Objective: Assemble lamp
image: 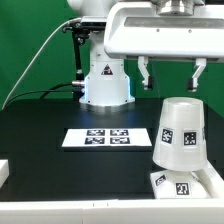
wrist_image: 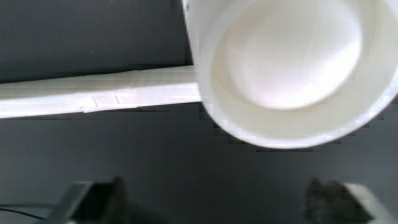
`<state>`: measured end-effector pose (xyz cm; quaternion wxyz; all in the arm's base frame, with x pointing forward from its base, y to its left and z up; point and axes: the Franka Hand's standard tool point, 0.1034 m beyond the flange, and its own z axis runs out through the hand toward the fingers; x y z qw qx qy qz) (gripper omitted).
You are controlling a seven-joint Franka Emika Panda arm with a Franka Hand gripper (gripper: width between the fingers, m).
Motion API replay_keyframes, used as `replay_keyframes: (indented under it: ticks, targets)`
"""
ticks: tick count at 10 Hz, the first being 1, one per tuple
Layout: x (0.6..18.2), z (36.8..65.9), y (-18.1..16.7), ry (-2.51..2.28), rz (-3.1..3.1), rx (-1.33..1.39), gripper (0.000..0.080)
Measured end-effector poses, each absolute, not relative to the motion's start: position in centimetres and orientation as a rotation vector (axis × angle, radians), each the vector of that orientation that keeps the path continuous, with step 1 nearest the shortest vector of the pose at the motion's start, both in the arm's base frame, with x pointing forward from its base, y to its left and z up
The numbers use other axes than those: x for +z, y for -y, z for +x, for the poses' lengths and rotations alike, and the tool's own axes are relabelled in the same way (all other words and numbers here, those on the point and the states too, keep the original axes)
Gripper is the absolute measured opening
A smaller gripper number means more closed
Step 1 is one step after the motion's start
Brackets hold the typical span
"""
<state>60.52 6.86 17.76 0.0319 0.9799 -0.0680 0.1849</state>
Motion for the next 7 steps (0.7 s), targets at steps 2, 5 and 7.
replay_keyframes:
  ticks: [2,5,7]
  targets:
    - [18.5,60.1,-6.4,0.162,3.026,0.521,0.0643]
    - [21.4,59.5,-4.4,0.149,3.077,0.500,0.0698]
    - [21.1,59.4,-4.6,0.144,3.076,0.495,0.0698]
